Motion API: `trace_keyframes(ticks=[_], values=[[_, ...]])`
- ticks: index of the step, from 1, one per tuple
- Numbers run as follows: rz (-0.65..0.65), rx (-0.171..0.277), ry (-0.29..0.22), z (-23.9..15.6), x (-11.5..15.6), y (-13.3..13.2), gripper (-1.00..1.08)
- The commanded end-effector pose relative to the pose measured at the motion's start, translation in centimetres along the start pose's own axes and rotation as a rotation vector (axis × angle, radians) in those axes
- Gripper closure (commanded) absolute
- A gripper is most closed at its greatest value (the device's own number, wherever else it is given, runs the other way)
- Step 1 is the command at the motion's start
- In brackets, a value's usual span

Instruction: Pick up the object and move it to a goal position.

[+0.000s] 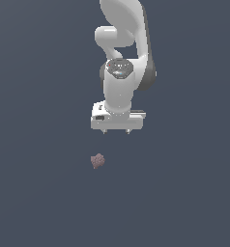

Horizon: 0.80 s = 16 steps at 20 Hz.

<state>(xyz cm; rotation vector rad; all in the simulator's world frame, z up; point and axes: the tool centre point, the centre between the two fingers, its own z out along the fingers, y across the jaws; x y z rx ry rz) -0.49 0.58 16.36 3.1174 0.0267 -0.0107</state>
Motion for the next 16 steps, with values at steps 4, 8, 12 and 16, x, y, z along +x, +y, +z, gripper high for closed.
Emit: trace_keyframes(ticks=[4,8,12,16], values=[[-0.003,-0.004,0.005,-0.3,0.1,0.1,-0.92],[-0.014,-0.017,0.024,-1.3,0.4,0.6,-0.92],[-0.014,-0.021,0.029,-1.6,0.5,0.7,-0.92],[-0.018,-0.02,0.028,-1.6,0.4,0.7,-0.92]])
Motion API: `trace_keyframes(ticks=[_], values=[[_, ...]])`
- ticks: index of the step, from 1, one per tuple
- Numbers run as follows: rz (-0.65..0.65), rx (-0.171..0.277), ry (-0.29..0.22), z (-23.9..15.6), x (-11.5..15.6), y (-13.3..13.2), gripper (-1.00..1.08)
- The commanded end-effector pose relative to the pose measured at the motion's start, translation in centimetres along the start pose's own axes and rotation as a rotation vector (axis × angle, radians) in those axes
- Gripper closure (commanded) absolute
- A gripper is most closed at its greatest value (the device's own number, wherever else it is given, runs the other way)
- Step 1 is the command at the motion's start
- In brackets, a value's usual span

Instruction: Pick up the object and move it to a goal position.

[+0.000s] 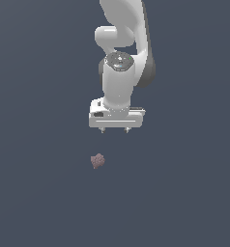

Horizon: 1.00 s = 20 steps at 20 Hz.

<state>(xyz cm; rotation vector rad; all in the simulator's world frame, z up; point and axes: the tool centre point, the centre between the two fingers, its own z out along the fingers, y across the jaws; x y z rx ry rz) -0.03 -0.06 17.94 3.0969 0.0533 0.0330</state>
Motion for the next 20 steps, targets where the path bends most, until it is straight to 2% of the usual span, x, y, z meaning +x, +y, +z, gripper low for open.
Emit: trace_keyframes(ticks=[1,11,20], values=[[0.0,0.0,0.0,0.0,0.0,0.0,-0.92],[0.106,0.007,-0.004,0.8,0.7,0.7,-0.92],[0.334,0.019,-0.014,2.5,2.2,2.1,-0.92]])
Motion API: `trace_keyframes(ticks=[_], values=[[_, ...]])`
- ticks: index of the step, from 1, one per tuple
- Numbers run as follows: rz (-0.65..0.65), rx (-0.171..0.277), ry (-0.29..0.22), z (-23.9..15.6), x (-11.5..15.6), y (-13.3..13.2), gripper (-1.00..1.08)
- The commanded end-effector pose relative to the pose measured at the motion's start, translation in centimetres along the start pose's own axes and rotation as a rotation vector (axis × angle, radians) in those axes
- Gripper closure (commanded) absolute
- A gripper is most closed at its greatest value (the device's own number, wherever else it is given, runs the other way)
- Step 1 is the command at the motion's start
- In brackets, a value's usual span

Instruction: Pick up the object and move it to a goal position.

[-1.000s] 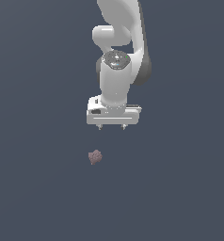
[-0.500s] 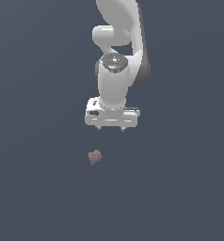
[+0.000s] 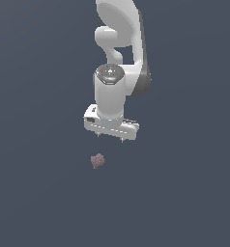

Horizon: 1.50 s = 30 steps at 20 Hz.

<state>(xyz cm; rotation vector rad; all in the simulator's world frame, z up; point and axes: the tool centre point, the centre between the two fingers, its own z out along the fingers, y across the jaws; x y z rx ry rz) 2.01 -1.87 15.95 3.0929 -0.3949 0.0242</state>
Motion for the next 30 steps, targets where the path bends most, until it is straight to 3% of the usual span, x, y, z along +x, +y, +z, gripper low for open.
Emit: trace_keyframes(ticks=[1,19,30], values=[[0.079,0.003,-0.003,0.6,0.6,0.4,-0.92],[0.665,0.013,-0.023,5.3,4.9,3.2,-0.92],[0.872,0.012,-0.026,7.1,6.3,4.3,-0.92]])
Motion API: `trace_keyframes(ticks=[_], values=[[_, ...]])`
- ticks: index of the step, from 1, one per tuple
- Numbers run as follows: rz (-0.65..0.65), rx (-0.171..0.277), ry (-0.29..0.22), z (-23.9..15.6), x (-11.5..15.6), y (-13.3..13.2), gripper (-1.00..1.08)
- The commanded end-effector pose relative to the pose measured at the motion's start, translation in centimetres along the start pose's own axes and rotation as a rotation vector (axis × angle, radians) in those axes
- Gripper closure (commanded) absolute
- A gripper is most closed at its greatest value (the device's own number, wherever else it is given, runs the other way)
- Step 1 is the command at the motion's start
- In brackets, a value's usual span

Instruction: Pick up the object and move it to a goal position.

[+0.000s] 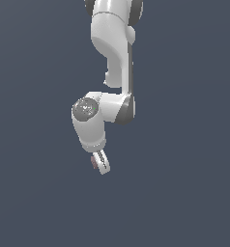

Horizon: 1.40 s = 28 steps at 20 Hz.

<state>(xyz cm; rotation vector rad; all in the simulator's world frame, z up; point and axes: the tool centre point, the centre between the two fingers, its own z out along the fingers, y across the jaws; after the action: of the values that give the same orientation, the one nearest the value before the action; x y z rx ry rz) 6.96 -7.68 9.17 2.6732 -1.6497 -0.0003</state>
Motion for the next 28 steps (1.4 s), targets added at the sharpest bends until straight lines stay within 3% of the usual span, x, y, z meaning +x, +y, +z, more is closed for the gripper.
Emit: trace_keyframes(ticks=[1,10,19,25,26,28], values=[[0.029,0.0,0.0,0.2,0.2,-0.1,-0.92],[0.045,0.0,0.0,0.7,0.4,-0.1,-0.92],[0.05,0.0,0.0,4.9,0.3,0.1,-0.92],[0.05,0.0,0.0,5.4,0.4,-0.1,-0.92],[0.05,0.0,0.0,5.4,0.4,-0.1,1.08],[0.05,0.0,0.0,5.4,0.4,-0.1,1.08]])
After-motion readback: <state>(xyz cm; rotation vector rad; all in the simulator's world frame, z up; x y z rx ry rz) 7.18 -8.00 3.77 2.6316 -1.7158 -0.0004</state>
